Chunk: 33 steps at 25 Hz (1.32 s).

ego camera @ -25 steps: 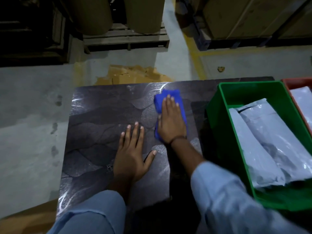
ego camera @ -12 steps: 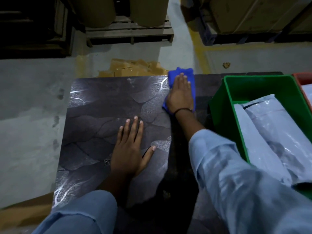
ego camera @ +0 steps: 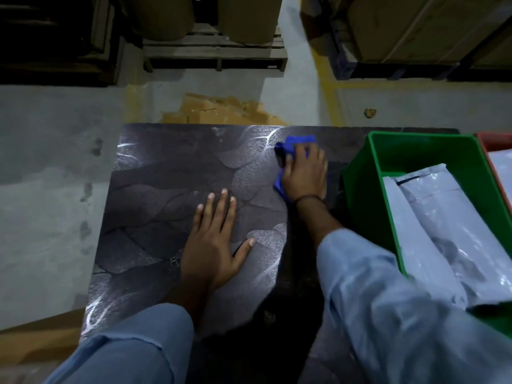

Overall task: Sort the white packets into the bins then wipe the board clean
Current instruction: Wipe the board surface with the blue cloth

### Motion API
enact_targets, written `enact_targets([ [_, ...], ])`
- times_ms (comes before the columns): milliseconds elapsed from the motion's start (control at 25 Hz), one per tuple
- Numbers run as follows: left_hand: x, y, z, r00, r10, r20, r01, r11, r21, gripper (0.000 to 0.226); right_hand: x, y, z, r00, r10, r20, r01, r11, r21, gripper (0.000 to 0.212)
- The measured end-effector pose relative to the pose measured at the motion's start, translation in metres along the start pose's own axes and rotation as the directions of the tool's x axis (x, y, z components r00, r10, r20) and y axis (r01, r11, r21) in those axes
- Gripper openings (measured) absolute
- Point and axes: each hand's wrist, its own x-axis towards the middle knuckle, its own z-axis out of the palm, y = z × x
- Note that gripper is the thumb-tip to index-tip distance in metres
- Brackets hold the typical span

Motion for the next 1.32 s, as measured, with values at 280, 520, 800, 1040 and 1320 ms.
enact_targets([
  [280, 0.002, 0.000, 0.003, 0.999, 0.003, -0.039, -0.002, 1.000, 0.012, 0.085, -0.075, -0.030, -0.003, 0.854, -0.519, 0.050, 0.512, 0.853, 0.102, 0.017],
  [520, 0.001, -0.001, 0.005, 0.999, 0.000, -0.035, 0.001, 0.999, 0.039, 0.086, -0.018, -0.038, 0.001, 0.999, -0.006, -0.048, 0.005, 1.000, -0.010, 0.017],
  [800, -0.001, -0.002, 0.003, 1.000, -0.011, 0.022, 0.010, 0.999, 0.040, 0.087, 0.011, -0.010, 0.002, 0.996, 0.089, -0.029, -0.090, 0.996, -0.019, 0.022],
  [1040, 0.000, -0.001, 0.002, 1.000, -0.015, 0.015, 0.015, 1.000, 0.012, 0.087, -0.091, -0.020, -0.002, 0.987, -0.155, 0.046, 0.151, 0.986, 0.075, 0.047],
  [1320, 0.000, -0.002, 0.006, 1.000, -0.010, 0.017, 0.010, 1.000, 0.010, 0.089, -0.068, -0.001, -0.001, 0.984, -0.092, 0.153, 0.098, 0.995, -0.034, 0.060],
])
